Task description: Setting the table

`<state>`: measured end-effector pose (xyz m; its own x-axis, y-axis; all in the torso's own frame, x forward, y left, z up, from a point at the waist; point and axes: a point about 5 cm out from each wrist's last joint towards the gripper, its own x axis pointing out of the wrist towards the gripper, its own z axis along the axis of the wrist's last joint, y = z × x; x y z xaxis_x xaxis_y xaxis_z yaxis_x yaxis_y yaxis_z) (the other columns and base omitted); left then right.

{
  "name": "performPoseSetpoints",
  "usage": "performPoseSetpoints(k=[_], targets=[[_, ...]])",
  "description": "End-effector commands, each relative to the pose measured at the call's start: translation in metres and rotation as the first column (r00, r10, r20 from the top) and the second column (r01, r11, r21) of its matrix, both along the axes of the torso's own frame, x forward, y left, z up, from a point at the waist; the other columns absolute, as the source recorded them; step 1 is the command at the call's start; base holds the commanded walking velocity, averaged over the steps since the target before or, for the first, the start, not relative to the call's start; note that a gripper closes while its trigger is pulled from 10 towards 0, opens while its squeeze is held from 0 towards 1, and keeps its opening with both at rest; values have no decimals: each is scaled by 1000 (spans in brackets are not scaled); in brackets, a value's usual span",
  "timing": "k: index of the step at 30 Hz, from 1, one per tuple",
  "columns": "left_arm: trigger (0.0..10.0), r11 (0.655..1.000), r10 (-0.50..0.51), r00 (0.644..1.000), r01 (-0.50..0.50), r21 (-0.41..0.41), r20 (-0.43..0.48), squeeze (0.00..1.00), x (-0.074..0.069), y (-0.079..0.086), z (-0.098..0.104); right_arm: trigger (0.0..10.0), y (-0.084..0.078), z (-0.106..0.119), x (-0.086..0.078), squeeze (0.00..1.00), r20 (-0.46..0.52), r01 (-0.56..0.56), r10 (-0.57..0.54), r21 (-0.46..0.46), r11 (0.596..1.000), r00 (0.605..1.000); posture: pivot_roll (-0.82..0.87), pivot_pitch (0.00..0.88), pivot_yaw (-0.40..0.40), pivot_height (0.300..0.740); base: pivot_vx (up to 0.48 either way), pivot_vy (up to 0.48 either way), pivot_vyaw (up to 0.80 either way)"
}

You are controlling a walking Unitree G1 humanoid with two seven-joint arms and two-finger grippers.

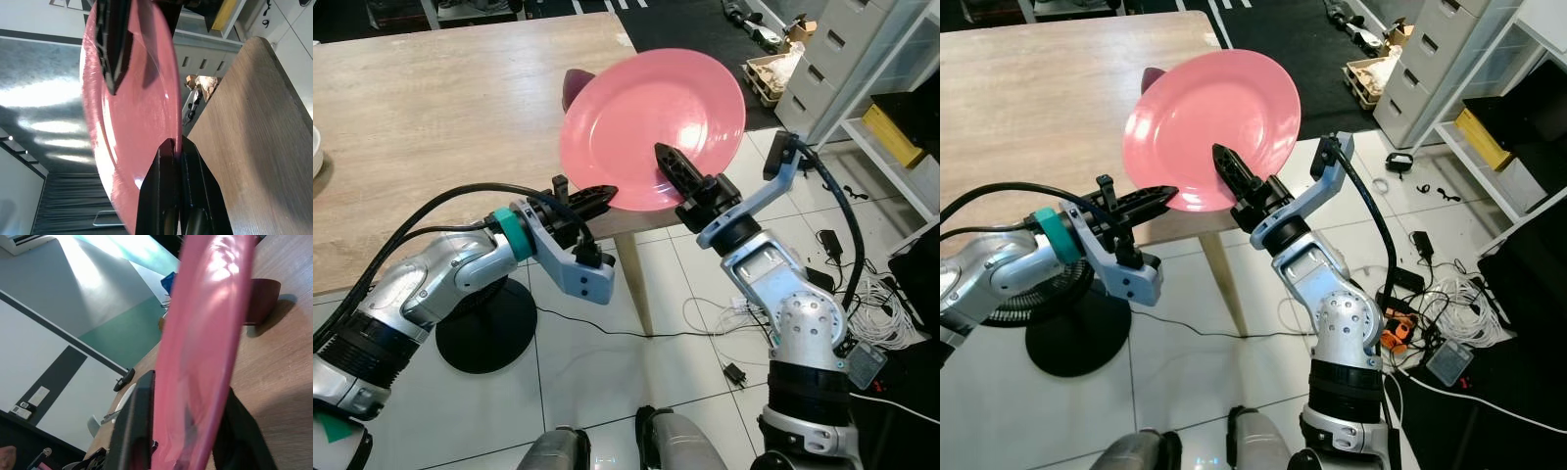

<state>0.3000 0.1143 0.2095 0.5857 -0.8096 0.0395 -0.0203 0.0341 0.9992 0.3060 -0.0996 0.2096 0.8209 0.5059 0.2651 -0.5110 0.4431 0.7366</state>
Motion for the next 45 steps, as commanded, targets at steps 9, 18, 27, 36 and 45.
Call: performPoseSetpoints(k=[9, 18, 27, 36, 45], targets=[[10000, 999, -39, 999, 39, 21, -17, 0, -7, -6, -10, 0, 2, 7, -3, 0, 32, -24, 23, 19, 1000, 999, -73, 31, 37, 740, 0, 0, 0], [10000, 1000, -15, 1000, 15, -10, -23, 1000, -5, -4, -11, 0, 1, 7, -4, 0, 41, -15, 14, 15, 1000, 999, -73, 26, 35, 740, 0, 0, 0], [10000, 992, 53, 999, -54, -115, -10, 0, -5, 4, -4, 0, -1, 8, -4, 0, 50, -2, 2, 12, 1000, 999, -76, 24, 38, 740, 0, 0, 0], [10000, 976, 75, 995, -87, -200, -70, 0, -37, 17, -21, 0, -15, 5, -1, 0, 52, 62, -60, -19, 998, 997, -69, 28, 41, 740, 0, 0, 0], [10000, 644, 177, 803, -531, -550, -569, 0, -50, 33, -43, 0, -54, 5, -3, 0, 109, 256, -241, -150, 955, 964, -76, 41, 41, 740, 0, 0, 0]])
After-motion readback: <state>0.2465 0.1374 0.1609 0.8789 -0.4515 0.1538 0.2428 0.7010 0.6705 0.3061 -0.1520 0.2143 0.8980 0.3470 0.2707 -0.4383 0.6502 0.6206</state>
